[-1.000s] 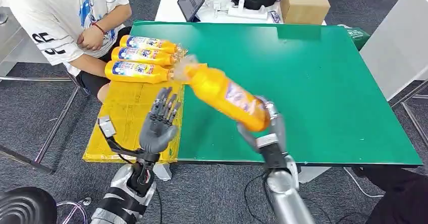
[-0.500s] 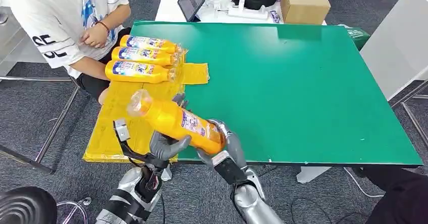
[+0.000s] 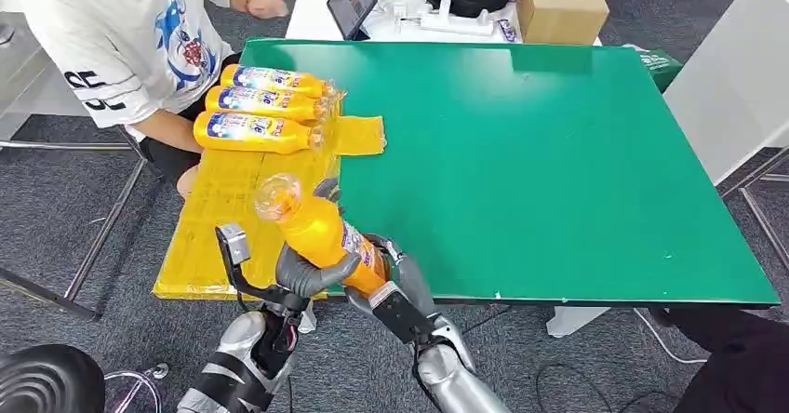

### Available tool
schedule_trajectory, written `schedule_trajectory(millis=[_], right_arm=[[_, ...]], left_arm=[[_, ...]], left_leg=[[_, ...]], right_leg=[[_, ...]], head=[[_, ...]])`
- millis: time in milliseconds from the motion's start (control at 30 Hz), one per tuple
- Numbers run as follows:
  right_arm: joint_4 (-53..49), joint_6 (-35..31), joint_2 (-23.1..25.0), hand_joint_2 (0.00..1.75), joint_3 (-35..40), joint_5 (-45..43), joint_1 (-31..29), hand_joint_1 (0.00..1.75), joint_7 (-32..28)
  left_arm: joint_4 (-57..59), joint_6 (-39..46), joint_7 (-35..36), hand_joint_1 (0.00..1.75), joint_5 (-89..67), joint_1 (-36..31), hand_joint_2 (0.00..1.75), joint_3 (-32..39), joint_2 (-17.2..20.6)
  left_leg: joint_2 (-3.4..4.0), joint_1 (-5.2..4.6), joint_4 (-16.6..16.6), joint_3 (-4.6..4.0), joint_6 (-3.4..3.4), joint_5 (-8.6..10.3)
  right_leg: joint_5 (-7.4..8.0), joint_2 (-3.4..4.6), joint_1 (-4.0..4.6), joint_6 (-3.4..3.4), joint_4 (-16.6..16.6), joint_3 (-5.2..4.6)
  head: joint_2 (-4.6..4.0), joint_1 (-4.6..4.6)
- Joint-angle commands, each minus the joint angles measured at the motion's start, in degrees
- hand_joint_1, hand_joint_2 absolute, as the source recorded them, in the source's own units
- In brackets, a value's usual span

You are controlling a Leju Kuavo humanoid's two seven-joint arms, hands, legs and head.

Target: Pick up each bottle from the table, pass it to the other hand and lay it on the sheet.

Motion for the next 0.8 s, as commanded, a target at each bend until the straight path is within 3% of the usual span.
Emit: schedule_trajectory(millis=[33,300,333,367,400,433,800], right_arm=[[5.0,-0.46,0.15,1.75,3.41,-0.15,-1.57,1.75,0.04],[4.62,-2.27,0.1,1.75,2.76,-0.02,-1.48,1.75,0.04],[4.47,-3.02,0.22,1.75,2.23,-0.23,-1.45,1.55,0.04],[4.35,-3.75,0.31,1.75,1.83,-0.25,-1.47,0.14,0.04],[3.6,-4.94,0.59,1.75,0.73,-0.69,-1.42,0.0,0.04],[3.74,-4.23,0.54,0.0,0.47,-0.77,-1.65,0.0,0.04],[0.56,-4.14,0.14,0.0,-1.05,-0.73,-1.34,0.0,0.1]], left_arm=[[2.79,-0.57,0.79,1.75,-1.11,-1.93,1.75,-3.29,0.75],[3.57,-4.11,2.35,1.75,2.55,-1.89,1.75,-2.87,0.93],[3.64,-3.95,2.48,1.75,2.8,-1.78,1.75,-2.73,0.96],[3.65,-4.39,2.73,1.75,3.44,-1.63,1.75,-2.59,0.96],[3.34,-4.15,2.98,1.75,4.13,-1.29,1.75,-2.27,1.03],[2.76,-3.92,2.73,1.75,4.29,-1.11,1.75,-2.09,1.13],[0.43,-1.67,2.13,1.75,4.01,-1.12,1.75,-0.52,1.21]], left_leg=[[0.07,0.03,-0.04,0.32,0.09,-0.11],[0.05,0.0,-0.04,0.21,0.07,-0.07],[0.05,0.01,-0.03,0.18,0.06,-0.06],[0.1,0.02,-0.04,0.32,0.09,-0.11],[0.06,-0.01,-0.05,0.19,0.07,-0.05],[0.08,0.0,-0.06,0.32,0.1,-0.1],[0.1,-0.01,-0.04,0.19,0.08,-0.06]], right_leg=[[-0.09,-0.03,0.08,-0.18,-0.08,0.34],[-0.06,-0.02,0.04,-0.12,-0.05,0.21],[-0.05,-0.01,0.04,-0.11,-0.05,0.18],[-0.08,0.01,0.07,-0.17,-0.08,0.31],[-0.05,-0.01,0.02,-0.11,-0.05,0.17],[-0.08,-0.01,0.05,-0.16,-0.08,0.31],[-0.05,0.02,0.03,-0.13,-0.04,0.18]], head=[[0.0,0.0],[0.0,-0.02],[0.0,0.0],[0.0,-0.02],[0.0,-0.02],[0.0,0.02],[0.0,-0.02]])
